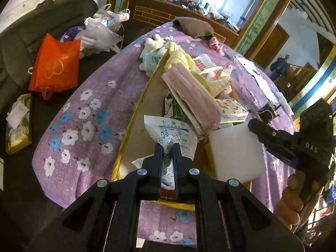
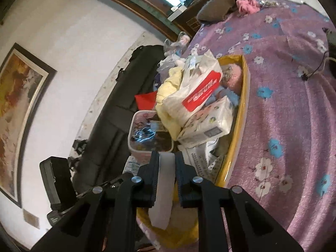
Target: Organize soft objects
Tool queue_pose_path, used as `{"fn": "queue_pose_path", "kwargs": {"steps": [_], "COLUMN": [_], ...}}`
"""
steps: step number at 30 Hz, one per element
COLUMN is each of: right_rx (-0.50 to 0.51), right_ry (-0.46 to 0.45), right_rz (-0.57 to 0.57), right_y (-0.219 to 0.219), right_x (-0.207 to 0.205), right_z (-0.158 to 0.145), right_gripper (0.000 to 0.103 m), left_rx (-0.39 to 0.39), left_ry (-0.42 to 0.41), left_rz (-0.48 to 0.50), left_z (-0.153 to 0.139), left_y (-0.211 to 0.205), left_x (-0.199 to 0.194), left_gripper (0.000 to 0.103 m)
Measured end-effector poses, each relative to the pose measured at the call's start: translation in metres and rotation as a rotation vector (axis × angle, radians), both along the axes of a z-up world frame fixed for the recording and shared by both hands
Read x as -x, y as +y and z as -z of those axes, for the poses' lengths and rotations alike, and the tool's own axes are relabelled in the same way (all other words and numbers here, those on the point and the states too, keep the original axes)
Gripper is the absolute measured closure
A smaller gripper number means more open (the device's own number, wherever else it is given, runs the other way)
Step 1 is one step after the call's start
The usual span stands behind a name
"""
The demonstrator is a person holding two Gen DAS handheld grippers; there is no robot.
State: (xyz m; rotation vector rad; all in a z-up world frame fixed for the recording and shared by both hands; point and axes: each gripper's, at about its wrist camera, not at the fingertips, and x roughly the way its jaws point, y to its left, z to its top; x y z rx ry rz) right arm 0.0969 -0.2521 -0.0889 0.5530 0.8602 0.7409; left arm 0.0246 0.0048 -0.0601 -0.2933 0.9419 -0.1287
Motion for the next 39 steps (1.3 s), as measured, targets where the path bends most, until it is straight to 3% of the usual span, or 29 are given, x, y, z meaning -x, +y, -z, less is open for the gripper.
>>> {"fn": "queue_pose_path", "kwargs": {"steps": [4, 7, 8, 10, 12, 18, 24, 32, 39], "right_rx": [0.060, 0.122, 0.141, 0.170, 0.212, 0.239, 0.339, 0.414, 0.450], "right_ry": [-0.030, -0.053, -0.066, -0.095, -0.128, -0.153, -0.191, -0.280, -0.281], "right_rz": [0.031, 0.064, 0.075, 0.095, 0.123, 0.119, 0.130, 0.142, 0.183], "right_y": [0.003, 0.005, 0.005, 0.008, 0.010, 0.013, 0.025, 0.029, 0.027], "right_x": [0.003, 0.009, 0.012, 0.018, 0.027, 0.053, 0.091, 0.138, 0.153], "right_z": [-0.003, -0.008, -0.011, -0.014, -0.018, -0.020, -0.024, -0.036, -0.039], "right_gripper": [0.086, 0.085, 0.078, 0.059, 0.051, 0.051, 0.050, 0.034, 0.032], "left_rx": [-0.032, -0.092, -0.113, -0.159, -0.163, -0.139, -0.276, -0.295, -0.307], "left_ry": [-0.009, -0.005, -0.011, -0.036, -0.050, -0.124, -0.182, -0.203, -0.226], "left_rz": [0.011, 0.011, 0.000, -0.026, -0.045, -0.110, -0.143, -0.098, -0.068], "left_z": [0.002, 0.002, 0.002, 0.002, 0.002, -0.012, -0.031, -0.045, -0.050], "left_y": [-0.002, -0.004, -0.004, -0.004, -0.004, 0.000, -0.024, -0.044, -0.058], "left_x": [0.000, 0.004, 0.006, 0.011, 0.015, 0.041, 0.068, 0.099, 0.115], "left_gripper": [0.093, 0.074, 0.064, 0.055, 0.055, 0.055, 0.055, 0.055, 0.055]}}
